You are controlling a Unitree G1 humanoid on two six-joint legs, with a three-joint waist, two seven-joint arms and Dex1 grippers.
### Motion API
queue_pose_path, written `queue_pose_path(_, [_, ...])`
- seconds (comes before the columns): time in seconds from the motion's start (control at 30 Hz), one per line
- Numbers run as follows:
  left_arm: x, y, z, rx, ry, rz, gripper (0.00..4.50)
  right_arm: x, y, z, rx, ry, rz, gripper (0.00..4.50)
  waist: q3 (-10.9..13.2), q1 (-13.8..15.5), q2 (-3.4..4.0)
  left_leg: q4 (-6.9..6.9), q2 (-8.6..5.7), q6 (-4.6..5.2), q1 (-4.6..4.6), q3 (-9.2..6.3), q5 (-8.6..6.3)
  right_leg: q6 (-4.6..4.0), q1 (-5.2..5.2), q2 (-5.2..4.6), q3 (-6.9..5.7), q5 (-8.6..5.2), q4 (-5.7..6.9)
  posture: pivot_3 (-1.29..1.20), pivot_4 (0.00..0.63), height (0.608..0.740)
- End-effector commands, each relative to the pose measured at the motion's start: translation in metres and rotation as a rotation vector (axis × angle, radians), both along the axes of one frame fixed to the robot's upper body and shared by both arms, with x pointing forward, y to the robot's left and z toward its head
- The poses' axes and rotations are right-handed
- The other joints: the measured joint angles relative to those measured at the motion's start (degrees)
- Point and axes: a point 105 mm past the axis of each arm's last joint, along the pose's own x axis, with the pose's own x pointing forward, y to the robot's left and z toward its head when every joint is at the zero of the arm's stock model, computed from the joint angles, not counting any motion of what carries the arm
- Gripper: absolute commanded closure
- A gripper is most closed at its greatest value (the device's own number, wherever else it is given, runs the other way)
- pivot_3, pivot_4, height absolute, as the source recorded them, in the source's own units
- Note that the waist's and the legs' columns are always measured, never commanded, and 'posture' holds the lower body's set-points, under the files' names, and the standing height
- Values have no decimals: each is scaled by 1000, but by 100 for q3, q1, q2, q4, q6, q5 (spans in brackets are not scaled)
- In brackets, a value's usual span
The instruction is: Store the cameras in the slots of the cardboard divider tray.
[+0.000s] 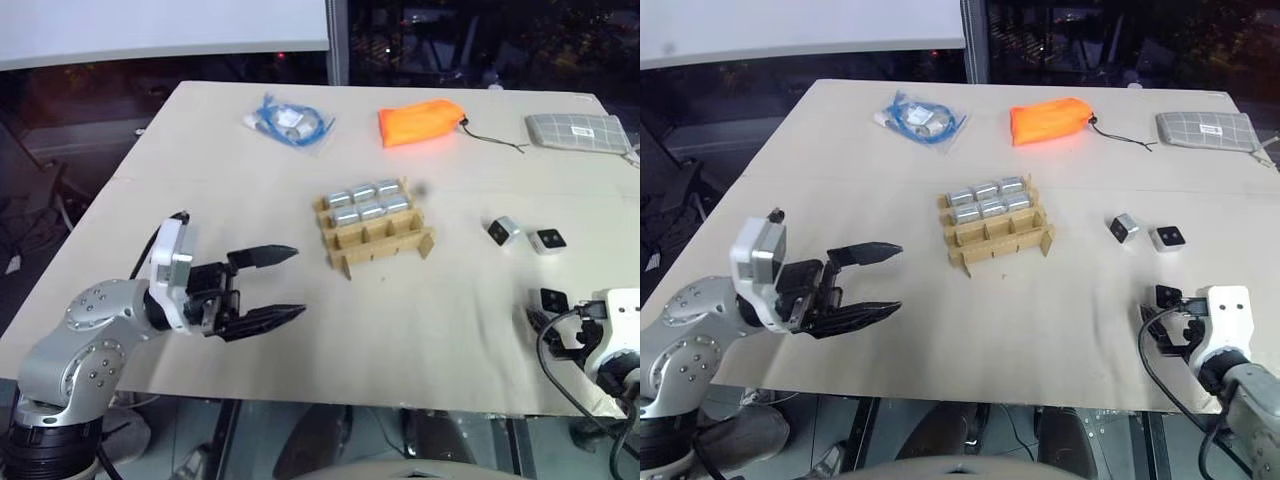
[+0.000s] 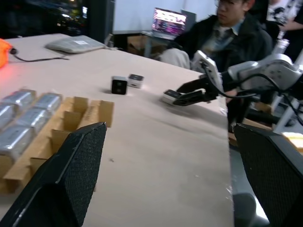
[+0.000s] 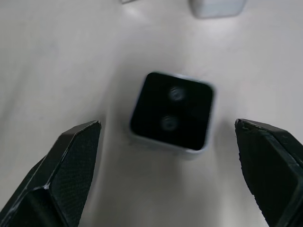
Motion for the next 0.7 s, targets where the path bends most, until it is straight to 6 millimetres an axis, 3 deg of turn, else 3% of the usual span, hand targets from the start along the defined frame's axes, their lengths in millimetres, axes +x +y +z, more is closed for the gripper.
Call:
queue_pose_path(0.03, [-9,-2,2,30,-22,-57,49,4,2,10,-22,-48,2,0,0,1,0,0,0,0,0,1,0,0,0,0,1,0,-1,0,150,740])
queue_pose_path(0.3, [-13,2,1,50,-26,-65,49,8,2,4,-23,-54,0,0,0,2,0,0,0,0,0,0,0,0,0,0,-1,0,-1,0,150,740])
queue_pose_path(0.4, [-14,3,0,53,-26,-67,0,6,0,-3,-31,-37,-4,710,0,2,0,0,0,0,0,0,0,0,0,0,-1,0,-1,0,150,740])
queue_pose_path(0.53, [-16,3,1,53,-27,-76,0,8,0,-3,-42,-47,2,2556,0,2,0,0,0,0,0,0,0,0,0,0,-2,0,-1,0,150,740])
queue_pose_path(0.7, [-4,-3,-1,45,-43,21,0,18,14,13,-146,-155,119,2621,1,-5,1,0,0,0,1,1,0,0,0,0,1,0,-1,0,150,740])
